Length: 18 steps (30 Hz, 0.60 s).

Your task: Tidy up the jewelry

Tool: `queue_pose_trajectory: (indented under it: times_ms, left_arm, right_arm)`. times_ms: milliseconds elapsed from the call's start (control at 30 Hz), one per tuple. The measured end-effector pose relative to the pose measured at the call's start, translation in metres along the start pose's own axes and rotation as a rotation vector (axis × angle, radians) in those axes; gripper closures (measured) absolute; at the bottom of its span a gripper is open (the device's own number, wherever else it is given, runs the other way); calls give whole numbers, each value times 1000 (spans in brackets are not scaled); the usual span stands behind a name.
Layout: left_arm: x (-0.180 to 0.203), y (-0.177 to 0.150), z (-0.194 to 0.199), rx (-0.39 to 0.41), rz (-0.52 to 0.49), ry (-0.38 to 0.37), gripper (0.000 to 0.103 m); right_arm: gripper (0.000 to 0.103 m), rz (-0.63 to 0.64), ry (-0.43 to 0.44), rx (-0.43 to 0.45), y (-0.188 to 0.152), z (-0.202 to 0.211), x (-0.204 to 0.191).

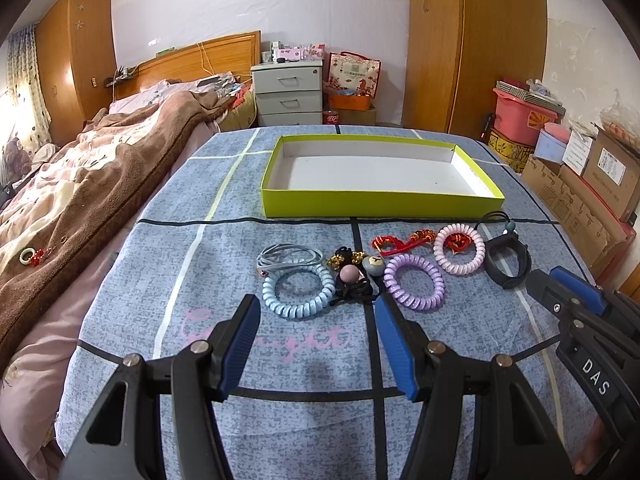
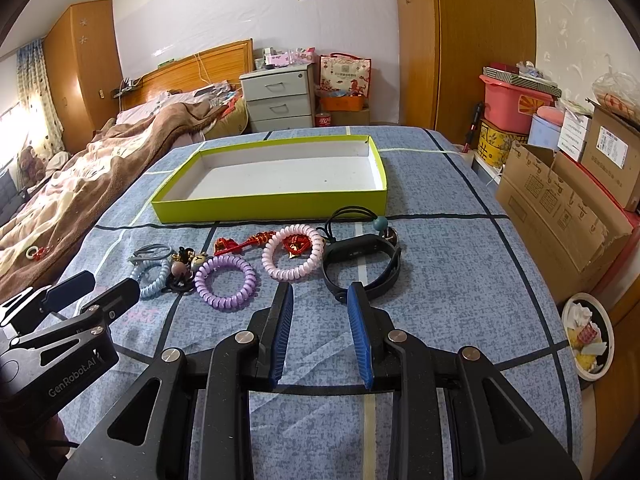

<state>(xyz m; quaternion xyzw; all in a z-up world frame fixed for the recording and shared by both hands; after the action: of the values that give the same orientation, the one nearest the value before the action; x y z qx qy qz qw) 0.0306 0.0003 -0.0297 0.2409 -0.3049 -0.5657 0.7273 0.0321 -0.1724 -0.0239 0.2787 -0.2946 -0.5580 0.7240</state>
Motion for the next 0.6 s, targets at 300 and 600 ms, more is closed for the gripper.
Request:
queue_pose_trajectory:
  times_ms: [300,600]
  left_arm:
    - [1,-1,0,-1,-3,-2,41]
    - [-4,0,-6,-29,14,-40,41]
  right_arm:
    - [74,-1,2,1,0,0,0]
    - [74,-9,35,9,-1,-2,-2]
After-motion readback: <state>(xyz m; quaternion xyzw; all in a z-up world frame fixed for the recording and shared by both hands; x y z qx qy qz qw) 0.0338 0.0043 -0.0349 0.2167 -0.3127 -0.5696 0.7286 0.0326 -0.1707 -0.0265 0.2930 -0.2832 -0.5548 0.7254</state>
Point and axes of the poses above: each gripper's, at about its wrist camera, not at the fingertips, and z roughly against the way its jaws point, x to its right, y to its top, the point moved 5 cm from there along -z, roughly the way its jaws point, and after that the axes turned 14 degrees about z, right-handed, at the moved point
